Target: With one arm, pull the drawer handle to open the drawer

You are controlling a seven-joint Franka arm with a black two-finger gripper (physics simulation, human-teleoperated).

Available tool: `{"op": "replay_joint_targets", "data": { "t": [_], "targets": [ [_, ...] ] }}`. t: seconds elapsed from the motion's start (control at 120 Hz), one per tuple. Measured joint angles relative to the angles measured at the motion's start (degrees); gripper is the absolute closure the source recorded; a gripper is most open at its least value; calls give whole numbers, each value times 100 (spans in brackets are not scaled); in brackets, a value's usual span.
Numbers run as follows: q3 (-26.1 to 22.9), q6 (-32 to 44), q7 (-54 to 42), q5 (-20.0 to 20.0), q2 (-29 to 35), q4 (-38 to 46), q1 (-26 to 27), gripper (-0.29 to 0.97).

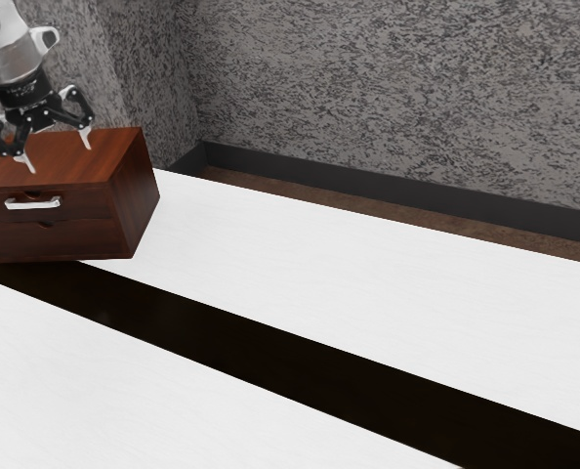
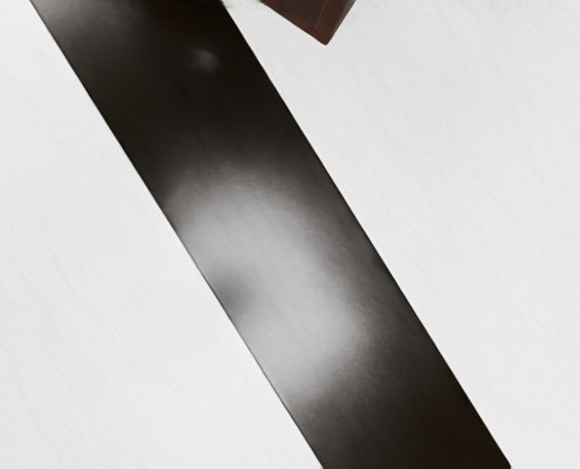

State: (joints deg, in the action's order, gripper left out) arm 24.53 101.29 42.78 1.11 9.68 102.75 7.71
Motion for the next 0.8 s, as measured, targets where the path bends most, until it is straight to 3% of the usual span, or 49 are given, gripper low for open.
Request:
{"op": "replay_joint_targets", "data": {
  "t": [0.258, 0.583, 0.8],
  "targets": [
    [597, 1379, 1358, 20, -204, 658, -38, 0],
    [648, 2484, 2401, -5, -457, 664, -250, 0],
    [649, 2978, 2841, -143, -904, 690, -697, 0]
  ]
}}
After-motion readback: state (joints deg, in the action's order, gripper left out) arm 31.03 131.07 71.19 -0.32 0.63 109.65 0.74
